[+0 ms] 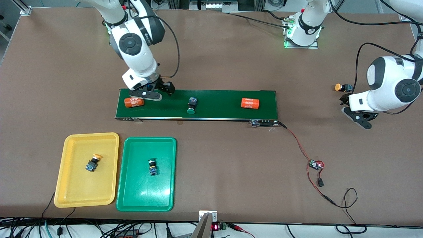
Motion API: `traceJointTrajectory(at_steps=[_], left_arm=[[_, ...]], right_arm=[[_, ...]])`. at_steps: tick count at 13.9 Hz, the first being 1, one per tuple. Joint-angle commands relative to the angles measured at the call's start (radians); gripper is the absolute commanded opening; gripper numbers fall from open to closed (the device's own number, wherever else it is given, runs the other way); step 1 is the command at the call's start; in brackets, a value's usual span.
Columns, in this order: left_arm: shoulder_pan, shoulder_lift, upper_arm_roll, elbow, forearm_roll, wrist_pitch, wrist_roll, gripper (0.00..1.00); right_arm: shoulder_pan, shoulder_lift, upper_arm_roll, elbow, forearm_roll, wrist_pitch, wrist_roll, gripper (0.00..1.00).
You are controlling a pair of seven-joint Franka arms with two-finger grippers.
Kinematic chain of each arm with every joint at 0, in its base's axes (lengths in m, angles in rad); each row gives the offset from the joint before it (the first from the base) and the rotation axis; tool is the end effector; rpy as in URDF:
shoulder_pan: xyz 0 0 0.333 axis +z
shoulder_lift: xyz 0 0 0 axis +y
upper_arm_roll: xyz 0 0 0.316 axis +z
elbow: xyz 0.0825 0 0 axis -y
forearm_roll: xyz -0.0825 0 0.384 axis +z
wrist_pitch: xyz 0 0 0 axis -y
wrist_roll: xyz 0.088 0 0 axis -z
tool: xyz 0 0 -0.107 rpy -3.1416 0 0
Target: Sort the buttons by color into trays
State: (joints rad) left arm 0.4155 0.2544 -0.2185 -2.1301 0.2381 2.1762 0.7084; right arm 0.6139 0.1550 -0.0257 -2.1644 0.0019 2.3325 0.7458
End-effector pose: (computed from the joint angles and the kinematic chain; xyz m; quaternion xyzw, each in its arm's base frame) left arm 0.5356 0.1167 0.2762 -0.9387 0.3244 0.1161 0.0136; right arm 0.4634 0.3093 0.3258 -0.9968 0.0792 -0.0060 0.0031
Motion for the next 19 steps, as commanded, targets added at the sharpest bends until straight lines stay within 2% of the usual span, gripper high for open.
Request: traceJointTrajectory(at_steps=[1, 4, 6, 10, 15, 19], left_arm=[[0.02, -0.004, -0.012, -0.017, -0.016, -0.012, 0.078, 1.0], [0.014, -0.013, -0.024, -0.053, -0.016, -0.012, 0.317, 1.0], [0.016, -0.05, -0.032, -0.091, -0.017, -0.015, 0.391, 1.0], [0.029, -0.056, -0.039, -0.134, -0.019, -0.01, 0.633, 1.0], [0.143, -0.05, -0.039, -0.177, -0.02, -0.01, 0.876, 1.0], [0.207, -0.06, -0.039, -0.195, -0.02, -0.013, 0.991, 1.0]], right_arm=[[0.038, 0.06, -0.005, 0.058, -0.016, 0.005, 0.067, 1.0], [0.059, 0.103, -0.005, 0.092, -0.014, 0.005, 0.075, 1.0], [0.061, 0.123, -0.005, 0.107, -0.016, 0.008, 0.089, 1.0], [0.081, 0.149, -0.005, 0.132, -0.014, 0.01, 0.11, 1.0], [0.09, 0.176, -0.007, 0.155, -0.014, 0.022, 0.159, 1.0], [0.089, 0.219, -0.007, 0.164, -0.014, 0.053, 0.158, 1.0]])
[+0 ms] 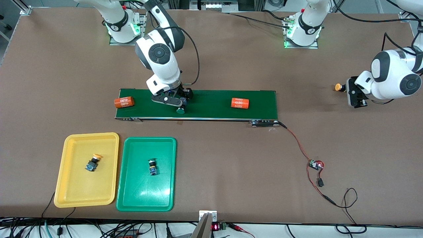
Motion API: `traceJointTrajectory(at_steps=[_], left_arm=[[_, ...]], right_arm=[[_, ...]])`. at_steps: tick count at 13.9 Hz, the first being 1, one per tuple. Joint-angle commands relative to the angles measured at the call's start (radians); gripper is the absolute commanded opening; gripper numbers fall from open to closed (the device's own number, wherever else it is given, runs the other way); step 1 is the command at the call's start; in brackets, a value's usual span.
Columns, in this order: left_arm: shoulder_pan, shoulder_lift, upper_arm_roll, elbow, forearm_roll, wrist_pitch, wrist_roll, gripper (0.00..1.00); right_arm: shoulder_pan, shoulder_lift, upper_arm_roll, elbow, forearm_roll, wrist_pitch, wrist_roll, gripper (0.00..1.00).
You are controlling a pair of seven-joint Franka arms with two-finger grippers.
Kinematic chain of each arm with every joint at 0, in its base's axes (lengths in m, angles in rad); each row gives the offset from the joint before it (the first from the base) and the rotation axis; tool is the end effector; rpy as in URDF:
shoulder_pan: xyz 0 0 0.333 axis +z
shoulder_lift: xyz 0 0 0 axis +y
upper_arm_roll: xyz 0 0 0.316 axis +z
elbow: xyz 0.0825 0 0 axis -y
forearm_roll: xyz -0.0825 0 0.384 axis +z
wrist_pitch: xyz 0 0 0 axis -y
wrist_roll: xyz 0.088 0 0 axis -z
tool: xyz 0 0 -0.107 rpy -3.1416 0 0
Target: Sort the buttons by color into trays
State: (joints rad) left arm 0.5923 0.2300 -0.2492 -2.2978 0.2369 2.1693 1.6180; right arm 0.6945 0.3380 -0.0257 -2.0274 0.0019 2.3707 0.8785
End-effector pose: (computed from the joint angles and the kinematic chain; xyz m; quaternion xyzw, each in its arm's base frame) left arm 0.4569 0.1699 0.2280 0.7373 -0.6510 -0.1423 0.1111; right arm 0.4697 0.3718 0.2811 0.9945 -0.1046 0.0044 0.0007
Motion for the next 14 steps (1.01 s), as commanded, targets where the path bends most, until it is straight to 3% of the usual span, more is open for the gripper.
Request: traceJointTrajectory(at_steps=[1, 3, 6, 8, 9, 11, 14], left_arm=[[0.046, -0.035, -0.008, -0.053, -0.019, -0.003, 0.094, 1.0], [0.052, -0.038, -0.008, -0.089, -0.019, 0.003, 0.129, 1.0], [0.087, -0.037, -0.008, -0.139, -0.019, 0.065, 0.172, 1.0], [0.089, -0.035, -0.008, -0.16, -0.019, 0.098, 0.194, 1.0], [0.089, -0.035, -0.008, -0.16, -0.019, 0.118, 0.21, 1.0], [0.089, -0.026, -0.007, -0.16, -0.018, 0.183, 0.267, 1.0], [0.107, 0.011, -0.005, -0.161, -0.014, 0.205, 0.283, 1.0]], right_arm=[[0.01, 0.047, -0.006, 0.029, -0.014, 0.015, 0.025, 1.0], [0.011, 0.064, -0.006, 0.029, -0.017, 0.03, 0.024, 0.96], [0.011, 0.073, -0.006, 0.029, -0.028, 0.035, 0.011, 0.74], [0.007, 0.073, -0.006, 0.029, -0.028, 0.033, -0.016, 0.5], [-0.009, 0.069, -0.006, 0.029, -0.028, 0.029, -0.06, 0.31], [-0.012, 0.053, -0.017, 0.032, -0.026, 0.025, -0.108, 0.16], [-0.042, 0.023, -0.019, 0.084, -0.026, -0.025, -0.116, 0.15]])
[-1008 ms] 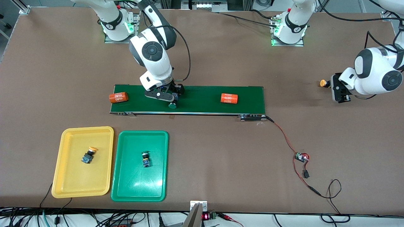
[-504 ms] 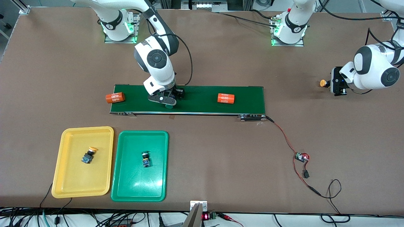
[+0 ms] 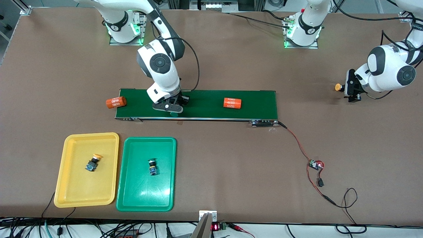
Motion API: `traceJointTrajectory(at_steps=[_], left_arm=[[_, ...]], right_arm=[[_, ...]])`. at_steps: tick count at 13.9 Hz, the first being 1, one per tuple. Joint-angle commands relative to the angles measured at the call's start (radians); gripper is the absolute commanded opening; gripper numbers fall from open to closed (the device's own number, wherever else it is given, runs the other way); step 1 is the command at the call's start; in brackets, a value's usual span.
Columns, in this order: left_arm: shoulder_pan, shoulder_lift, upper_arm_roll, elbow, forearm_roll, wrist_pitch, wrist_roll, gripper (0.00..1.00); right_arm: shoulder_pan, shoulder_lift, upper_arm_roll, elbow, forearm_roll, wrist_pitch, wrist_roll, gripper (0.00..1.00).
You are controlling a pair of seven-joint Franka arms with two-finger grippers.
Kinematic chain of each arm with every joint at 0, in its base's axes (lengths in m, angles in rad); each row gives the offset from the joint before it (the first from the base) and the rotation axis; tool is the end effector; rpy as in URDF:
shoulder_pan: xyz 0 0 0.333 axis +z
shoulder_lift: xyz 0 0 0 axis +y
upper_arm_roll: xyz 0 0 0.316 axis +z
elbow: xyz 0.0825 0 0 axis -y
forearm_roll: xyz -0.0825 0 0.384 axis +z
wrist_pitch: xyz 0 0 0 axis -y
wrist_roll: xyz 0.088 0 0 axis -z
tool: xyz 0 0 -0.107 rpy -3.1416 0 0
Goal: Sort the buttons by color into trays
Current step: 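Carry the button to the green tray while the left gripper grasps another button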
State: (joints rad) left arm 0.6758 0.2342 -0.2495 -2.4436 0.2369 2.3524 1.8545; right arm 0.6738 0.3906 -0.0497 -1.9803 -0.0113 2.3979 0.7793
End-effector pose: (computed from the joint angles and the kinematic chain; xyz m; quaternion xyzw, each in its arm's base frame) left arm 0.4103 0.1841 0.1886 0.6790 -0.7165 -0.1018 0.1235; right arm 0.4978 0.3598 0.2715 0.9973 -0.0714 0.0191 0.0013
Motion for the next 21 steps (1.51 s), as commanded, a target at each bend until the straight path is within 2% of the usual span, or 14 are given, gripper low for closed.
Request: traceJointTrajectory(at_steps=[1, 3, 5, 7, 9, 12, 14, 15, 16, 17, 18, 21], left_arm=[[0.028, 0.007, -0.005, -0.021, -0.013, 0.022, 0.054, 1.0], [0.051, 0.005, -0.005, -0.04, -0.008, 0.024, 0.057, 1.0], [0.062, 0.007, -0.005, -0.052, -0.005, 0.034, 0.06, 1.0], [0.065, 0.01, -0.004, -0.058, 0.01, 0.082, 0.072, 1.0], [0.073, 0.017, -0.004, -0.058, 0.024, 0.107, 0.083, 1.0], [0.108, 0.03, -0.001, -0.058, 0.024, 0.13, 0.097, 1.0], [0.12, 0.03, 0.004, -0.058, 0.024, 0.13, 0.181, 1.0], [0.122, 0.03, 0.004, -0.058, 0.024, 0.128, 0.201, 0.83], [0.122, 0.03, 0.004, -0.058, 0.024, 0.128, 0.207, 0.62], [0.125, 0.03, 0.006, -0.06, 0.024, 0.128, 0.198, 0.28], [0.125, 0.028, 0.006, -0.06, 0.024, 0.128, 0.198, 0.24], [0.119, -0.005, 0.004, -0.058, 0.024, 0.111, 0.2, 0.02]], right_arm=[[-0.035, -0.033, 0.005, 0.079, -0.013, -0.095, -0.031, 0.15], [-0.062, -0.024, 0.004, 0.191, -0.015, -0.182, -0.099, 0.15], [-0.095, -0.022, -0.013, 0.244, -0.06, -0.215, -0.237, 0.15], [-0.158, 0.002, -0.022, 0.302, -0.104, -0.214, -0.383, 0.15], [-0.241, 0.052, -0.022, 0.368, -0.092, -0.21, -0.551, 0.16], [-0.316, 0.1, -0.021, 0.405, -0.09, -0.188, -0.636, 0.17], [-0.354, 0.137, -0.021, 0.408, -0.088, -0.123, -0.673, 0.17], [-0.367, 0.164, -0.021, 0.411, -0.09, -0.071, -0.676, 0.17], [-0.373, 0.192, -0.021, 0.411, -0.09, -0.018, -0.675, 0.17], [-0.373, 0.214, -0.021, 0.411, -0.09, 0.024, -0.675, 0.17], [-0.375, 0.235, -0.022, 0.411, -0.091, 0.061, -0.675, 0.19], [-0.373, 0.272, -0.022, 0.413, -0.091, 0.102, -0.676, 0.38]])
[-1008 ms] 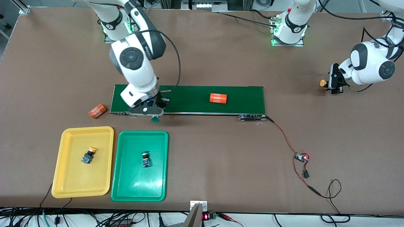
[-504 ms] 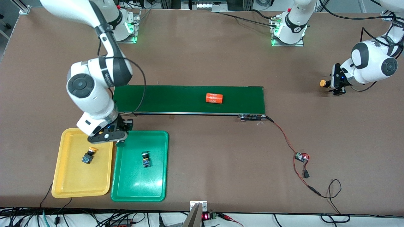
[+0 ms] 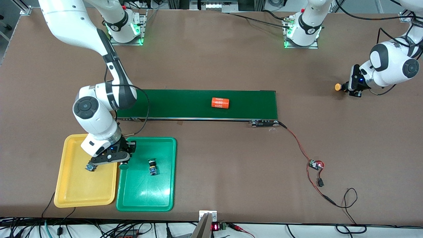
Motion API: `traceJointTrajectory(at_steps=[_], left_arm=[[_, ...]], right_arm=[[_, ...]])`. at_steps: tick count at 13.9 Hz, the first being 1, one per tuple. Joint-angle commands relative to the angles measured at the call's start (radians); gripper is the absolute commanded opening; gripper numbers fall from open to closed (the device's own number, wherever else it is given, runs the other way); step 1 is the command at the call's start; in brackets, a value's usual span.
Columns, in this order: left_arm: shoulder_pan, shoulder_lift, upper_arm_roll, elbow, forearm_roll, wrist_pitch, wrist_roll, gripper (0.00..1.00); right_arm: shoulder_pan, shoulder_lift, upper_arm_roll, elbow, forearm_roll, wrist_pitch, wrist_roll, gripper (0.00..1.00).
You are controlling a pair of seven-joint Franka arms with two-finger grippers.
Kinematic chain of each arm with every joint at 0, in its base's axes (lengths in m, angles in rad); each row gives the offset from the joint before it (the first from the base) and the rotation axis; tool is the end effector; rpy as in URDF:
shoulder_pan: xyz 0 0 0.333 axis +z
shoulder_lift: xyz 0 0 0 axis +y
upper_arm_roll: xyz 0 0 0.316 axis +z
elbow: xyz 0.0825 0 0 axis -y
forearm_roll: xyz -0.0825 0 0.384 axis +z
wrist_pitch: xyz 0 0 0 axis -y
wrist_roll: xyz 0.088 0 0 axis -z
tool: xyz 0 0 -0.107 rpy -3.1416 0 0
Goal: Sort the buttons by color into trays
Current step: 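Carry the button to the green tray while the left gripper grasps another button, then open the right gripper to drop the button into the green tray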
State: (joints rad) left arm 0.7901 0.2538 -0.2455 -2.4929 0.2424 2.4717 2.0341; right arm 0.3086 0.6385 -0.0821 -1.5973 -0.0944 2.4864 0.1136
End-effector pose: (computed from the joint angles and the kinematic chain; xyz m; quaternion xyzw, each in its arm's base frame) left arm 0.3800 0.2218 0.1721 0.6540 -0.7447 -0.0659 0.1156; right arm 0.6989 0.1710 0.2849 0.9854 0.1003 0.1330 0.0344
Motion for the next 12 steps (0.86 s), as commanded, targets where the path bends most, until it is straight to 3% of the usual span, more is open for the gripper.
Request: traceJointTrajectory(at_steps=[1, 2, 4, 6, 8, 12], left_arm=[[-0.006, -0.046, -0.009, -0.001, 0.015, -0.057, 0.017, 0.0], [-0.027, -0.065, -0.012, 0.009, -0.014, -0.142, -0.011, 0.0], [-0.102, -0.108, -0.011, 0.025, -0.165, -0.258, -0.066, 0.0], [-0.187, -0.154, -0.012, 0.028, -0.244, -0.31, -0.17, 0.0], [-0.273, -0.182, -0.015, 0.044, -0.274, -0.356, -0.321, 0.0], [-0.455, -0.192, -0.015, 0.133, -0.412, -0.464, -0.573, 0.0]], right_arm=[[-0.006, 0.026, 0.01, 0.03, -0.01, 0.014, -0.009, 0.55], [-0.006, 0.026, 0.01, 0.03, -0.01, 0.012, -0.009, 0.68], [-0.006, 0.024, 0.01, 0.03, -0.008, 0.012, -0.012, 0.81], [-0.005, 0.017, 0.011, 0.03, -0.005, 0.003, -0.009, 0.86], [0.001, 0.001, 0.013, 0.024, -0.004, -0.018, -0.003, 1.0], [0.01, -0.085, 0.019, 0.025, -0.004, -0.232, 0.001, 1.0]])
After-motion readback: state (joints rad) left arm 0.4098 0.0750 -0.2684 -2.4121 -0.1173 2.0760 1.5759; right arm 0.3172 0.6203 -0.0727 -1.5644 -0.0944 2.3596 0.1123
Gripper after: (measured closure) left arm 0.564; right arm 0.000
